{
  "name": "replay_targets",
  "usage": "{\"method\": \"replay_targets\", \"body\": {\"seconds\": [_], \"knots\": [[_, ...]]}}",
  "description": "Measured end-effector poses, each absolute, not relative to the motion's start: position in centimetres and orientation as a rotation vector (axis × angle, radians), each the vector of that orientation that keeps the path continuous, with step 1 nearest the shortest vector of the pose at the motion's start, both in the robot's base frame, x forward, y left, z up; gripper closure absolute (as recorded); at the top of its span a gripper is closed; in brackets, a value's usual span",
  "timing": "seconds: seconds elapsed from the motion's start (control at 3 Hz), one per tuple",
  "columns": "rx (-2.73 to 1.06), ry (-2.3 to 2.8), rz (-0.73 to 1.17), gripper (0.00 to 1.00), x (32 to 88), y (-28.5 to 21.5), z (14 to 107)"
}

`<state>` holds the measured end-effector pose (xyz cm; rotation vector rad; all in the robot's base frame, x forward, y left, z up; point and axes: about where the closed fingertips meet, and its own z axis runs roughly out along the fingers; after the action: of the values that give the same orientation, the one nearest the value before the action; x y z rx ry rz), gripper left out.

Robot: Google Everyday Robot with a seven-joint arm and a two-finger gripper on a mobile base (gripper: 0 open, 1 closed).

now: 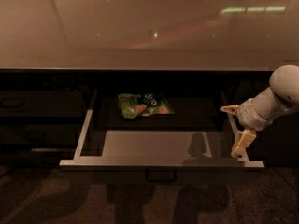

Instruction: Open top drawer

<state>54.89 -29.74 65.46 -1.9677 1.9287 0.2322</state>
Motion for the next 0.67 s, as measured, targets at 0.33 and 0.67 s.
{"method": "replay_targets", "body": {"seconds": [0.33, 0.67], "knots": [[-1.968, 1.929, 0.232, 0.00, 54.88, -29.73, 65.46], [-1.976, 1.925, 0.236, 0.00, 54.71, -29.54, 65.45]]}}
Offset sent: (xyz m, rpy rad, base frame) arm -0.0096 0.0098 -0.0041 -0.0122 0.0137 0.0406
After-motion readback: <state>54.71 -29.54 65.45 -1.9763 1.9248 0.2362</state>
